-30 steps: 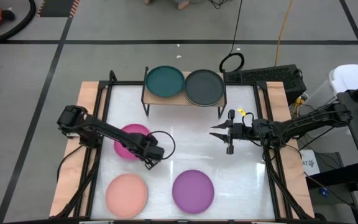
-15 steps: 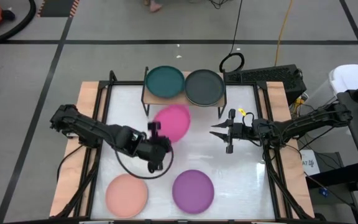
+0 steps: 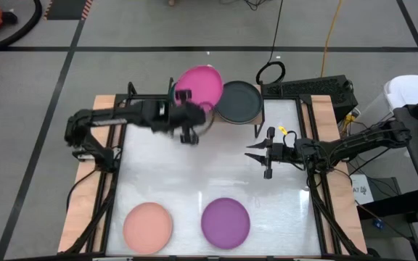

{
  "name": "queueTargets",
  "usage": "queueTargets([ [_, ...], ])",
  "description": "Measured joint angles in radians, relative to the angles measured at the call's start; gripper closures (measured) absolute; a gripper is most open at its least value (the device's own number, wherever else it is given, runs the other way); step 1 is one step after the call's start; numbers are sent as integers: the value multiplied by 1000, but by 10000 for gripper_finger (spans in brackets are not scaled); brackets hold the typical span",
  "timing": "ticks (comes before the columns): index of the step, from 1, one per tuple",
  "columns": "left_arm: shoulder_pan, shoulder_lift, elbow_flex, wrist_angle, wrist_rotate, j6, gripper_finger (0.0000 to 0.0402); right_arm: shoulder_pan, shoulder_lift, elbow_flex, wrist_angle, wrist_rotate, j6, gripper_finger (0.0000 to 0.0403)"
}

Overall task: Place and stack plates onto a shelf
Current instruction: Stack the pink plate on top of the green plate on the shelf

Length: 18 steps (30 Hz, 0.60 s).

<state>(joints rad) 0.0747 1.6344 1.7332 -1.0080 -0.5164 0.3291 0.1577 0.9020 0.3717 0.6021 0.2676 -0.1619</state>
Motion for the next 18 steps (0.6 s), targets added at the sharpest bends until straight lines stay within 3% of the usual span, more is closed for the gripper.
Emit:
queueTargets([
  [4, 118, 0, 0, 3, 143, 3, 390, 0, 0, 0, 0, 0, -5, 303],
  [9, 179, 0, -12, 0, 181, 2, 377, 0, 0, 0, -1, 1, -9, 303],
  [18, 187, 0, -56, 0, 246, -58, 372, 0, 0, 0, -1, 1, -5, 303],
])
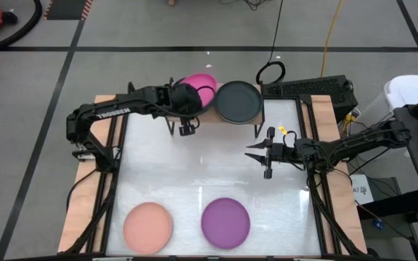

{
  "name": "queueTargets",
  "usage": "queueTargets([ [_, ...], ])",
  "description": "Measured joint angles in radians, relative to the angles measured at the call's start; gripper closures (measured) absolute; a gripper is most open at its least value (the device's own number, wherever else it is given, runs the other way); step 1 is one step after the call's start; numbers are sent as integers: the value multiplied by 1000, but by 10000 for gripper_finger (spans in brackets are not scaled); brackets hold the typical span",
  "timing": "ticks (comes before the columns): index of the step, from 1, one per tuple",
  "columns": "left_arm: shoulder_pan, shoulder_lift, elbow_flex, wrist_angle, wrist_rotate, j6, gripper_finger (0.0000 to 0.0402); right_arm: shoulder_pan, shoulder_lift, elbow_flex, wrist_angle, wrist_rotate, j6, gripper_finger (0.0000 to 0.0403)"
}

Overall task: Place and stack plates onto a shelf
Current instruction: Stack the pink plate on top of the green plate on the shelf, then stack the purple plate on top of the pink plate on the shelf

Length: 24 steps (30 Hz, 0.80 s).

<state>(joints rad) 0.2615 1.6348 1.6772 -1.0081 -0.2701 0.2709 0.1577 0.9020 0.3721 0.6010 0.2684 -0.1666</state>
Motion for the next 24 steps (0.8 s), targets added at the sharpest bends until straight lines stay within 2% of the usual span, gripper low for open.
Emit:
queueTargets([
  [5, 0, 0, 0, -16, 9, -27, 357, 0, 0, 0, 1, 0, 0, 303],
  [13, 0, 0, 0, -40, -64, -62, 270, 0, 0, 0, 1, 0, 0, 303],
  [16, 0, 0, 0, -34, -75, -65, 248, 0, 0, 0, 1, 1, 0, 303],
  [21, -3, 0, 0, -34, -79, -83, 236, -1, 0, 0, 0, 0, -1, 303],
  [24, -17, 0, 0, -21, -81, -157, 236, -1, 0, 0, -10, 1, 1, 303],
])
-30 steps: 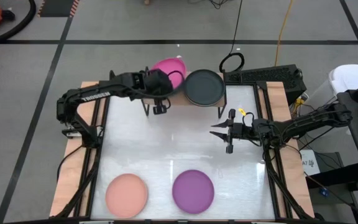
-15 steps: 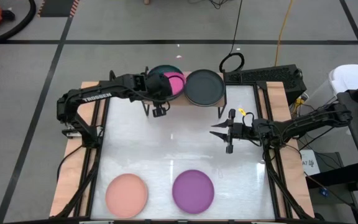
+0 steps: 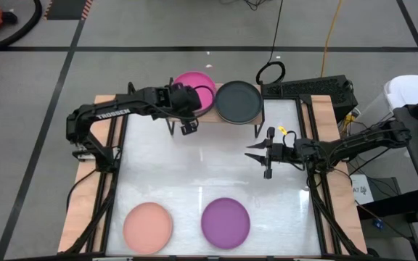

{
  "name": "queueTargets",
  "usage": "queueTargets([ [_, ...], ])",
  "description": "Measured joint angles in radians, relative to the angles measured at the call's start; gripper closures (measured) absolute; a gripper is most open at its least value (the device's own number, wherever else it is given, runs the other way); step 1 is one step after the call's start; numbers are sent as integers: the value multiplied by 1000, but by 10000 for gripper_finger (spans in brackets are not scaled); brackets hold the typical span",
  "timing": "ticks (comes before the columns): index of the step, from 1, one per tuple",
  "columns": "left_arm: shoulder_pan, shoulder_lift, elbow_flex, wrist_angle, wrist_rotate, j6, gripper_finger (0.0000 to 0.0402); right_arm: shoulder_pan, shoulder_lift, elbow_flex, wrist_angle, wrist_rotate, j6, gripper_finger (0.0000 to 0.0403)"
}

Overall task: Place and stack plates onto a shelf
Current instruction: Stack the purple plate on top of the pink plate on the shelf

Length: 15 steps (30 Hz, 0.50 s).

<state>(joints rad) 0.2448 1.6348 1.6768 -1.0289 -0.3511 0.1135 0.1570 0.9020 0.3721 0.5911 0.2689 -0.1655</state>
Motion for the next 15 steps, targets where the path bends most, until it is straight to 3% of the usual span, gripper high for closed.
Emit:
queueTargets([
  [7, -113, -55, 0, 97, -31, -46, 236, 0, 0, 0, -45, -2, 32, 303],
  [15, -311, -109, -14, 240, -269, -43, 236, 20, 0, 1, -149, -11, 101, 303],
])
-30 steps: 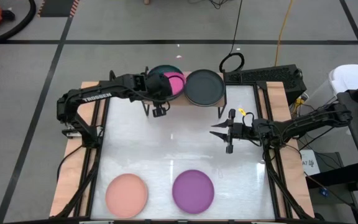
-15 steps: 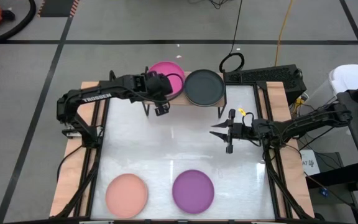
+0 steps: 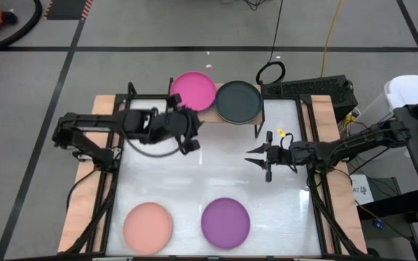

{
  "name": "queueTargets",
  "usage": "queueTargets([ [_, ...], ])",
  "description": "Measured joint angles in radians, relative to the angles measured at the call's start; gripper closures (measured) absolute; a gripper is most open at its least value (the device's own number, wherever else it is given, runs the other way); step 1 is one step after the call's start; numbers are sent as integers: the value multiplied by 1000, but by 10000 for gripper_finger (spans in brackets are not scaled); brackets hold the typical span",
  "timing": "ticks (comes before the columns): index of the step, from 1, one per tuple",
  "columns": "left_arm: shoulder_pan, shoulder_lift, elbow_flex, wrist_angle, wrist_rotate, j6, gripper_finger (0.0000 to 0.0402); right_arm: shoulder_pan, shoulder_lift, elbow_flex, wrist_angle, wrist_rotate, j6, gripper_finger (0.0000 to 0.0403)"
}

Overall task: Place and stack plates onto a shelf
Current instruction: Stack the purple plate on top of the pink plate on the shelf

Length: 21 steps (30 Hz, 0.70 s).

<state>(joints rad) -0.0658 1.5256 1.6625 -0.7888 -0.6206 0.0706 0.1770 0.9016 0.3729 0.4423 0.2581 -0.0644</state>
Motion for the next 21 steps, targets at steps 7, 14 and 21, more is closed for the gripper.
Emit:
queueTargets([
  [7, -92, -132, -285, 278, -10, 21, 236, 68, 0, 49, -124, 0, 6, 303],
  [14, -133, -290, -684, 823, 115, 21, 236, 121, 45, 133, -291, 2, 72, 303],
  [21, -164, -324, -940, 1172, 148, -25, 236, 141, 214, 221, -313, -77, 91, 303],
])
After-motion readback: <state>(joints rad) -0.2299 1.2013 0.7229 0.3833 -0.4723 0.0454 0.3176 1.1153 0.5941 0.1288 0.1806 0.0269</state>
